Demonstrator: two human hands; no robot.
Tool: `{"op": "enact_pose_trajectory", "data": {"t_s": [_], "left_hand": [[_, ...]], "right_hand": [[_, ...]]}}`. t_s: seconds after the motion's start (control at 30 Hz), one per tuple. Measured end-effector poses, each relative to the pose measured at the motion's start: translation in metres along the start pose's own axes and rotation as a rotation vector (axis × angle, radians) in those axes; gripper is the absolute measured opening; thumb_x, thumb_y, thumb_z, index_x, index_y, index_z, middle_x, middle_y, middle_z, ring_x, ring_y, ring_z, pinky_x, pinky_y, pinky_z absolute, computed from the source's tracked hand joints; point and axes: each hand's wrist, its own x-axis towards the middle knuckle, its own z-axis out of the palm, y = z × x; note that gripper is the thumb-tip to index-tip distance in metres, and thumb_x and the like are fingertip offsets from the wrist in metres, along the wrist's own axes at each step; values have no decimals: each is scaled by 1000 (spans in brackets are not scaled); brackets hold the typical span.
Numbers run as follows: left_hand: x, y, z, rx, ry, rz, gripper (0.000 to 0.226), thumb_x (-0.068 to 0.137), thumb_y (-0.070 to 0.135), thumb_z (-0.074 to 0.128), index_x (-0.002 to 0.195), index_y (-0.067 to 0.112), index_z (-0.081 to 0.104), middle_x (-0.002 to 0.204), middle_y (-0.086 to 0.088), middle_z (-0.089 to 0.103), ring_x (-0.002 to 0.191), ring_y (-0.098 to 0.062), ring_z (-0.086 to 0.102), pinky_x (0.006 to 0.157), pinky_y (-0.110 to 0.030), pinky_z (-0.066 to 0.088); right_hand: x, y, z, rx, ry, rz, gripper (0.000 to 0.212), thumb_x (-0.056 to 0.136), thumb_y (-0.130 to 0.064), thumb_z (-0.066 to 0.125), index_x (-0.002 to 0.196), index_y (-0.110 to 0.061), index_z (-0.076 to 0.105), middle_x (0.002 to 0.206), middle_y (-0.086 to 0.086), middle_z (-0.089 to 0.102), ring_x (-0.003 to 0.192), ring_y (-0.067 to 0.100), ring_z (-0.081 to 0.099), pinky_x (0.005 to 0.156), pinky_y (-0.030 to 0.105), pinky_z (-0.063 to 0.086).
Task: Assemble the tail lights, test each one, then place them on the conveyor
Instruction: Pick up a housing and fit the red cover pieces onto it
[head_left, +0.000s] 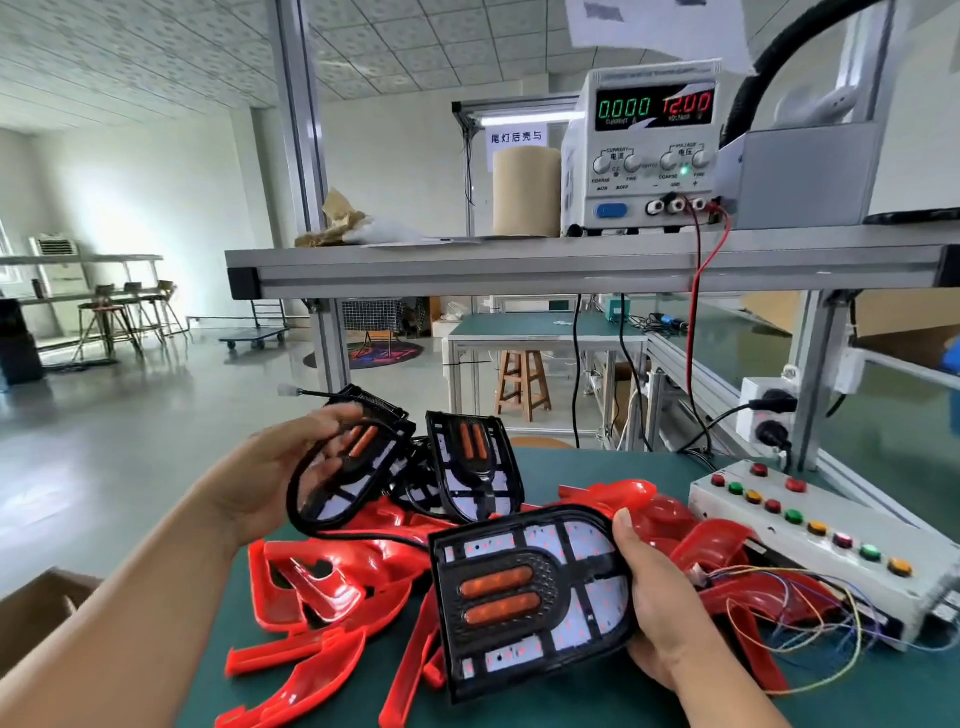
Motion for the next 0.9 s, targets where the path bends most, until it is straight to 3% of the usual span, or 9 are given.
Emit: {"op": "enact_pose_trajectory", "data": {"t_s": [0.07, 0.13, 0.17, 0.23, 0.3, 0.43, 0.57, 0.8, 0.9], "left_hand": [[1, -6, -1, -265, -192, -3, 43, 88, 17, 38, 113, 7, 71, 114, -8, 68, 111, -14, 63, 93, -30, 51], [5, -14, 3, -450, -342, 25, 46, 92, 21, 32, 107, 2, 72, 126, -11, 63, 135, -18, 46, 115, -47, 26], [6, -14, 6, -516, -371, 81, 41, 92, 23, 37, 101, 2, 71, 118, -12, 66, 133, -21, 47, 117, -55, 19], [11, -19, 7, -625, -323, 206, 20, 83, 24, 53, 75, 12, 67, 84, -2, 68, 105, -20, 63, 106, -61, 35], [11, -22, 10, -691, -167, 277, 19, 74, 25, 64, 58, 19, 54, 62, 7, 57, 79, -14, 64, 93, -52, 51], [11, -21, 17, -701, -162, 321, 27, 72, 23, 69, 54, 18, 49, 53, 6, 47, 68, -12, 61, 98, -40, 49], [2, 7, 24, -321, -104, 378, 40, 86, 6, 43, 51, 21, 53, 51, 6, 48, 66, -9, 60, 96, -39, 52], [-11, 21, 58, 980, -85, 578, 25, 64, 11, 62, 57, 33, 51, 68, 11, 58, 97, 0, 61, 79, -31, 44], [-12, 13, 62, 1213, -204, 637, 45, 72, -4, 62, 65, 41, 54, 88, 15, 63, 105, -10, 61, 88, -32, 46]], "right_hand": [[0, 0, 1, -9, 11, 8, 62, 78, -67, 49, 97, -15, 78, 106, 20, 72, 96, 37, 71, 76, 46, 59], [1, 0, 1, -12, 17, 7, 62, 77, -67, 49, 96, -15, 78, 105, 20, 73, 95, 37, 71, 75, 47, 59], [1, -1, 1, -15, 18, 7, 63, 77, -67, 49, 96, -14, 78, 105, 20, 73, 95, 37, 71, 77, 48, 59], [0, -1, 0, -21, 27, 18, 65, 78, -66, 49, 96, -10, 78, 105, 21, 72, 95, 37, 71, 83, 51, 56], [0, -1, 0, -23, 29, 25, 67, 80, -65, 49, 98, -8, 77, 106, 21, 72, 96, 38, 70, 87, 54, 54], [-4, -3, 2, -11, 35, 21, 65, 83, -63, 48, 101, -6, 76, 107, 21, 72, 97, 38, 70, 89, 54, 54], [-10, -11, 8, -8, 47, 24, 65, 82, -61, 49, 103, -5, 75, 107, 21, 72, 97, 37, 70, 80, 48, 58], [-28, -38, 24, -26, 151, 90, 55, 95, -52, 49, 109, -2, 69, 97, 19, 74, 85, 36, 73, 67, 42, 59], [-41, -49, 23, -65, 183, 107, 54, 97, -52, 48, 110, -3, 68, 96, 19, 74, 83, 35, 73, 64, 40, 59]]}}
